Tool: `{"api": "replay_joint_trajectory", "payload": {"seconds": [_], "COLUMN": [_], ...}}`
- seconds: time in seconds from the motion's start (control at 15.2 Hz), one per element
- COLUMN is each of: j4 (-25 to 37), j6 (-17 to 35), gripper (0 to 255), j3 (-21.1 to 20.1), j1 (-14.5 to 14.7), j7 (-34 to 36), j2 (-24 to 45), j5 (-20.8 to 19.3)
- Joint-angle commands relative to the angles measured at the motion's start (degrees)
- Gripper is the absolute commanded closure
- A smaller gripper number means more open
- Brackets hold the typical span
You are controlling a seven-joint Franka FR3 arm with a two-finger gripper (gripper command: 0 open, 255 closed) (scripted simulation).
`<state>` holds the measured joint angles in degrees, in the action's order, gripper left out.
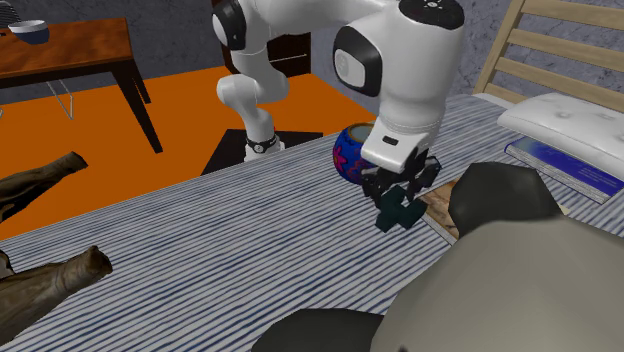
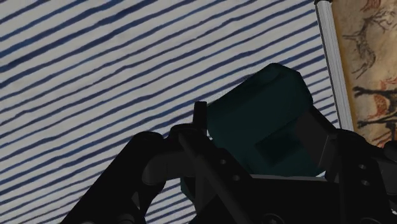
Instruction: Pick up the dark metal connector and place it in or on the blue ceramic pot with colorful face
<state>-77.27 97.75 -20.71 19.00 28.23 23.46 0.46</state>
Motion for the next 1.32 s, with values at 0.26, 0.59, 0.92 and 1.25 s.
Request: {"api": "replay_joint_trajectory", "payload": {"seconds": [0.26, 0.59, 0.92, 1.25], "j4": [5.9, 11.6, 18.8, 27.8], "j6": [-5.0, -9.6, -14.6, -20.4], "gripper": [255, 255, 255, 255], "j3": [-0.1, -0.1, -0.1, 0.0], "j1": [0.6, 1.2, 2.2, 3.8], "j7": [0.5, 1.1, 1.7, 2.4], "j2": [0.9, 2.1, 4.1, 7.3], "j5": [-0.3, -0.7, -1.3, -2.3]}}
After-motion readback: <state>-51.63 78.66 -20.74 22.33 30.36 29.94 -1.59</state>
